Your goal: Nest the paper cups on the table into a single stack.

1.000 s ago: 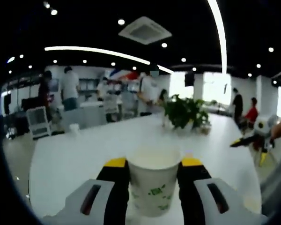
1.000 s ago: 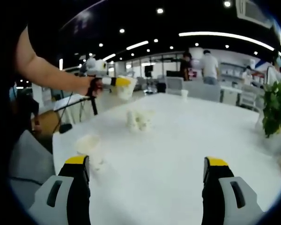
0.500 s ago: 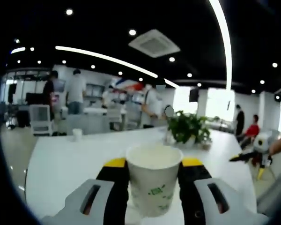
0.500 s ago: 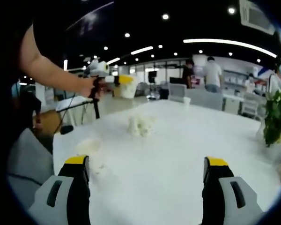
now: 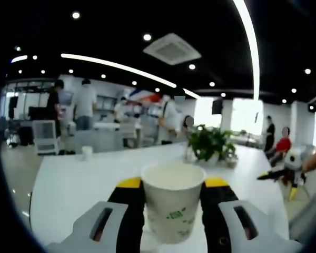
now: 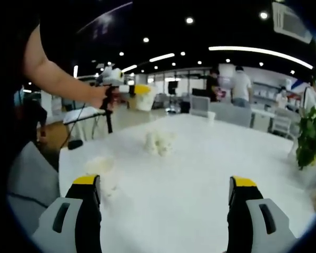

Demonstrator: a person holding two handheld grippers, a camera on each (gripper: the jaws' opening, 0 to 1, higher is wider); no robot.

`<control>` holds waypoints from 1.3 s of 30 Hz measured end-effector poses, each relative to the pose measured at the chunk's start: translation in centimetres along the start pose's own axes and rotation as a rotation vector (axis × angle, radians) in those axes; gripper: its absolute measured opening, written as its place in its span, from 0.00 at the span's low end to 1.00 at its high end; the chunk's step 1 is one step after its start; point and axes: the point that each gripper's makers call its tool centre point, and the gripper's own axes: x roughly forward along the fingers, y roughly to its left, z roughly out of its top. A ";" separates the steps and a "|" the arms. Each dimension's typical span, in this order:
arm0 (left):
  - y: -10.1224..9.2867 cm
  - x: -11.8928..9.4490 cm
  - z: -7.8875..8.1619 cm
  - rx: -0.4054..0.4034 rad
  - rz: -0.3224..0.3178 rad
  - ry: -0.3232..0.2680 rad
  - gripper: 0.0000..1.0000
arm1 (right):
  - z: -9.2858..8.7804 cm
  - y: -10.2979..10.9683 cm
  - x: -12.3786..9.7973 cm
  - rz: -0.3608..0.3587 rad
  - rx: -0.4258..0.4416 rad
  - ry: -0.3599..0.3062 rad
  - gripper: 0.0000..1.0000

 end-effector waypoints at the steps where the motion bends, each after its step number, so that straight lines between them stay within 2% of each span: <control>1: -0.1 0.0 0.0 0.001 -0.001 0.000 0.39 | 0.0 0.1 0.0 0.002 -0.006 0.000 1.00; 10: -0.9 0.2 0.1 0.001 -0.013 -0.001 0.39 | 0.1 0.1 -0.2 0.010 -0.021 -0.011 1.00; 12: -1.0 0.3 0.2 0.002 -0.015 -0.004 0.39 | 0.2 0.3 -0.2 0.023 -0.004 -0.015 1.00; 14: -1.2 0.4 0.3 0.002 -0.018 -0.006 0.39 | 0.3 0.0 -0.2 0.009 -0.024 -0.016 1.00; 27: -2.6 0.8 0.7 0.003 -0.036 -0.018 0.39 | 0.7 -0.8 -0.7 -0.028 -0.003 -0.031 1.00; 39: -4.4 1.0 0.9 -0.004 -0.047 -0.041 0.40 | 0.7 -0.5 -1.1 -0.033 0.017 -0.035 1.00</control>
